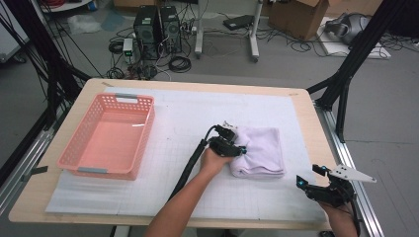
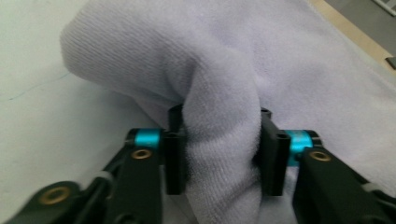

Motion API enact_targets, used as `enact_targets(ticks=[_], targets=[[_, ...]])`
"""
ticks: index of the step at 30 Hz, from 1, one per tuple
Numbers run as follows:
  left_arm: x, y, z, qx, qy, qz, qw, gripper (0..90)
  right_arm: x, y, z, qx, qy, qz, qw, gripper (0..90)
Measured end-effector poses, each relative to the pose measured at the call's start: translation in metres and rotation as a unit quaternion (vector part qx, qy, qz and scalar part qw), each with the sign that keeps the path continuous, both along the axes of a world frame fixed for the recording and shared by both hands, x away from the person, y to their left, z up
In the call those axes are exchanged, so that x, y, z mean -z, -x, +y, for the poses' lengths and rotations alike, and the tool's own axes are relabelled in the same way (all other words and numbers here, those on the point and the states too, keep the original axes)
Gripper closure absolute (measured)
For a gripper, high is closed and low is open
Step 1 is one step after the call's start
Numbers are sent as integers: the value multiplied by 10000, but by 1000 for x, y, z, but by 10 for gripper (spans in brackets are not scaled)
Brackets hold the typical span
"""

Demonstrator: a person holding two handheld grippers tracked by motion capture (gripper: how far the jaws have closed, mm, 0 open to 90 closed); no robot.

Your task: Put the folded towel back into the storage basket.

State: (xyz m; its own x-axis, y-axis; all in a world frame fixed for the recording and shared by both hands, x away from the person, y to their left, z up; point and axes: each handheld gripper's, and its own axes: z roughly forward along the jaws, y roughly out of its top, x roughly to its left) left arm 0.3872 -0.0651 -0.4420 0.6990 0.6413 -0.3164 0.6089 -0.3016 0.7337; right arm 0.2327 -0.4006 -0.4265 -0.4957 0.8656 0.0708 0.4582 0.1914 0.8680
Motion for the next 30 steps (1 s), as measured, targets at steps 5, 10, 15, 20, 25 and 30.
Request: enact_targets(ticks=[5, 10, 15, 20, 25, 30], targets=[[-1, -2, 5, 40, 226, 74, 9997, 698, -1, 1, -2, 39, -22, -8, 10000, 183], [-10, -1, 13, 192, 553, 15, 9983, 719, -2, 3, -6, 110, -68, -26, 9999, 183], [-19, 3, 19, 274, 673, -192, 9972, 725, -1, 3, -6, 108, -95, -23, 9999, 183], [-29, 8, 28, 408, 854, -574, 9939, 729, -3, 3, -6, 103, -129, -65, 9998, 183], [-44, 15, 45, 418, 921, -878, 9910, 734, -5, 3, -6, 101, -164, -85, 9998, 183], [-56, 23, 65, 362, 1053, -1106, 9876, 735, -6, 3, -4, 66, -152, -128, 9998, 183]])
